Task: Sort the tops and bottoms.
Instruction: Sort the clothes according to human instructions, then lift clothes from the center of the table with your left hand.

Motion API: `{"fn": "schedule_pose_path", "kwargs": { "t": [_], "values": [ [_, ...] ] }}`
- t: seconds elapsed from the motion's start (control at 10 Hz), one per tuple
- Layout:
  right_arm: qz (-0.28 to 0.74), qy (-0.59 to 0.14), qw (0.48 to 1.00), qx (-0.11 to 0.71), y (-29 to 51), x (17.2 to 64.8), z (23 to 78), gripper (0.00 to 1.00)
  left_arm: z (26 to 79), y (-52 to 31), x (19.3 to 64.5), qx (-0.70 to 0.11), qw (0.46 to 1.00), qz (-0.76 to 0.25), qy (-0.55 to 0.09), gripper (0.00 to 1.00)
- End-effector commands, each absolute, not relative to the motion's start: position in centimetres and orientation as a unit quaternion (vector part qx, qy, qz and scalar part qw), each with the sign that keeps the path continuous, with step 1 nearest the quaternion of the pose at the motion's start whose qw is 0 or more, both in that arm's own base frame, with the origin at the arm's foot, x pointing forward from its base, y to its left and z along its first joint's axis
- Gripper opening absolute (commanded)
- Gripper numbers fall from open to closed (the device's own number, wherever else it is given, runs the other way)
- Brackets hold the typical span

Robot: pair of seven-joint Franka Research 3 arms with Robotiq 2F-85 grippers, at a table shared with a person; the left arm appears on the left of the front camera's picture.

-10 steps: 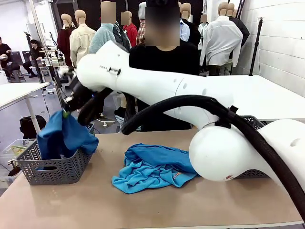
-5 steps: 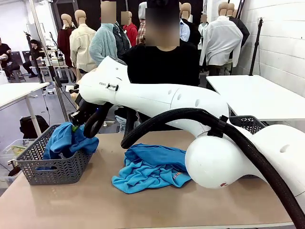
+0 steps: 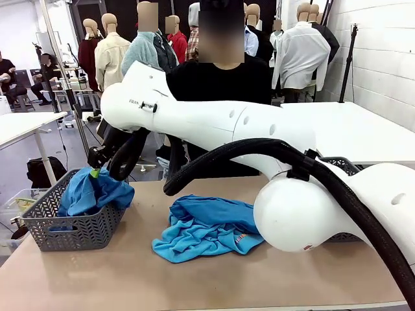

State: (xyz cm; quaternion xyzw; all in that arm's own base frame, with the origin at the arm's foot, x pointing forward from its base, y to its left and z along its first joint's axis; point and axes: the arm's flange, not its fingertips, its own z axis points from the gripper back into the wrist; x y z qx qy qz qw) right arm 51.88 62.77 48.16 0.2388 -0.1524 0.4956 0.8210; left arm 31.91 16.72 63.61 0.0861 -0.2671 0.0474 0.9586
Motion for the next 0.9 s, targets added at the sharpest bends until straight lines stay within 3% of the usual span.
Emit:
{"fn": "schedule_pose_path", "kwargs": {
  "t": [0.0, 0.2, 0.6, 0.7, 0.8],
  "values": [
    [0.509, -0.101, 0.835, 0.185, 75.1, 62.1, 54.4, 1.0, 63.7, 16.9, 31.9, 0.084, 0.958, 0.049, -0.271, 1.0],
    [0.51, -0.095, 0.843, 0.14, 74.1, 61.1, 56.3, 1.0, 63.7, 16.9, 31.9, 0.084, 0.958, 0.049, -0.271, 1.0],
    [0.538, -0.181, 0.811, 0.141, 70.7, 57.0, 61.9, 1.0, 63.7, 16.9, 31.9, 0.084, 0.958, 0.049, -0.271, 1.0],
    [0.524, -0.148, 0.826, 0.147, 60.7, 49.1, 55.2, 1.0, 63.7, 16.9, 31.9, 0.084, 0.958, 0.049, -0.271, 1.0],
    [0.524, -0.148, 0.826, 0.147, 60.7, 49.1, 55.2, 1.0, 63.7, 16.9, 31.9, 0.084, 0.958, 0.049, -0.271, 1.0]
  ]
}}
